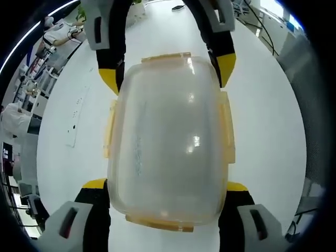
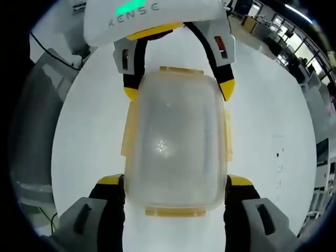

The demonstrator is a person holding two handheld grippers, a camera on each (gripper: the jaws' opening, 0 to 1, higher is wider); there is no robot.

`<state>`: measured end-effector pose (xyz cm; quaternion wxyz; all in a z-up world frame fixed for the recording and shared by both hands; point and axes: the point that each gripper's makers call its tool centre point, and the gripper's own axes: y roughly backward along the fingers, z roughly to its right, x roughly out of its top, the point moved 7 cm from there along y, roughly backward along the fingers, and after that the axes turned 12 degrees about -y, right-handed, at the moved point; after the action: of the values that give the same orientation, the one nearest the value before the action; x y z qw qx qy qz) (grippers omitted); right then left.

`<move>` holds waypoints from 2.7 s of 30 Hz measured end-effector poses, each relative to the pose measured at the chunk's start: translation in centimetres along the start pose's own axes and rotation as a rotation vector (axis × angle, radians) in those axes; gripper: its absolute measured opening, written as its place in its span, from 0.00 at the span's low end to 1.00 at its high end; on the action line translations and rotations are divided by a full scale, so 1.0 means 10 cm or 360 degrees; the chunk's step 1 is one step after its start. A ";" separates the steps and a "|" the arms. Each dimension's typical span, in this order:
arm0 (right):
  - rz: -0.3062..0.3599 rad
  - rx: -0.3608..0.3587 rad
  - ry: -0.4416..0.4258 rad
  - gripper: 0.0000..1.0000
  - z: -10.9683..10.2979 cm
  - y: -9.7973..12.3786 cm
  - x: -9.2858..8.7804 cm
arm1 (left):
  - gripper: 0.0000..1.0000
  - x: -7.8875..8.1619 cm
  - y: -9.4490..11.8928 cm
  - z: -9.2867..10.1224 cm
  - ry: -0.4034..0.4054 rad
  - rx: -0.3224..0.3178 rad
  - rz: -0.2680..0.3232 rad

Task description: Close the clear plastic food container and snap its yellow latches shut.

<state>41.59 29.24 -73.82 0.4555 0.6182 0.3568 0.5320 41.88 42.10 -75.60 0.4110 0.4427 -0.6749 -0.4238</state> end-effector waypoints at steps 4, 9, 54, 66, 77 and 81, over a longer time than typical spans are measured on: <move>0.0004 -0.0005 0.0006 0.76 -0.01 -0.01 0.00 | 0.84 0.00 0.00 0.00 -0.0011 -0.0002 -0.0005; 0.0041 0.0004 0.0011 0.77 0.01 0.00 -0.01 | 0.84 -0.01 0.01 0.00 0.0002 0.0008 0.0024; 0.1193 -0.0309 -0.1016 1.00 -0.61 0.02 -0.48 | 0.99 -0.23 0.20 0.61 0.1250 0.0554 0.1076; 0.1243 -0.0330 -0.1112 1.00 -0.63 0.13 -0.57 | 0.95 -0.33 0.27 0.65 0.1361 0.0620 0.1054; 0.1291 -0.0384 -0.1274 1.00 -0.75 0.23 -0.80 | 0.93 -0.46 0.36 0.76 0.1472 0.0691 0.1033; 0.1319 -0.0386 -0.1313 1.00 -0.82 0.28 -0.86 | 0.93 -0.50 0.40 0.87 0.1504 0.0688 0.1029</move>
<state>31.92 21.90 -73.87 0.3784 0.8050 -0.1838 0.4183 34.11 49.69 -75.39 0.6745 0.4290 -0.5904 0.1113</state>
